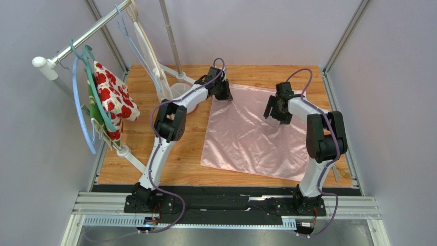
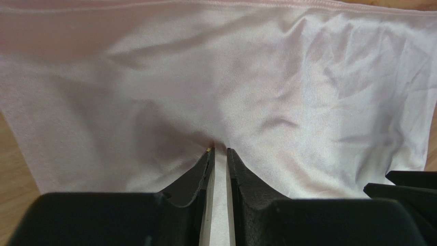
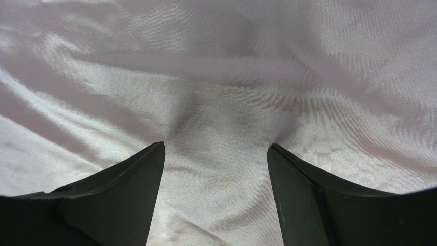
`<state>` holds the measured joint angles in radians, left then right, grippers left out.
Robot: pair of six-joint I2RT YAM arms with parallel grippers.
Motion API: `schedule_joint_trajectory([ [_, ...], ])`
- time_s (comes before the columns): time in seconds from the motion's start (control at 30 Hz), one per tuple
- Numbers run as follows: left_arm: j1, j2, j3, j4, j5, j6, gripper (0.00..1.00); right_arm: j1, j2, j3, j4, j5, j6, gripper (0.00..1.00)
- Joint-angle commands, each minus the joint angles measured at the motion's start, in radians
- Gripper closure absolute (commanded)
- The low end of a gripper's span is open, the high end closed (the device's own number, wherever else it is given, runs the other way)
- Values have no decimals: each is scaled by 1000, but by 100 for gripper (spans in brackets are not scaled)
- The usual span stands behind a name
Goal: Fold the napkin into a case and place the utensils inside
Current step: Flatten out the crumpled napkin at the center of the board.
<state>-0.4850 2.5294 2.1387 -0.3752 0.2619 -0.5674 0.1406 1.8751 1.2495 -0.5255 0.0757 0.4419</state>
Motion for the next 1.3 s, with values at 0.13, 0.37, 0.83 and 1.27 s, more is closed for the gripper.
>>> schedule_joint_trajectory([
  [0.13,14,-161,-25,38,108,67,69,-42,-25,109,4,-31,11,21],
  [0.37,-10,-337,-268,5,60,-35,78,-73,-31,191,-100,-18,-34,21],
  [0.83,-90,-385,-527,16,-121,-111,84,-58,-232,-160,-81,21,37,32],
  [1.27,-20,-135,-220,-92,-47,-74,82,-59,48,66,-60,9,15,32],
])
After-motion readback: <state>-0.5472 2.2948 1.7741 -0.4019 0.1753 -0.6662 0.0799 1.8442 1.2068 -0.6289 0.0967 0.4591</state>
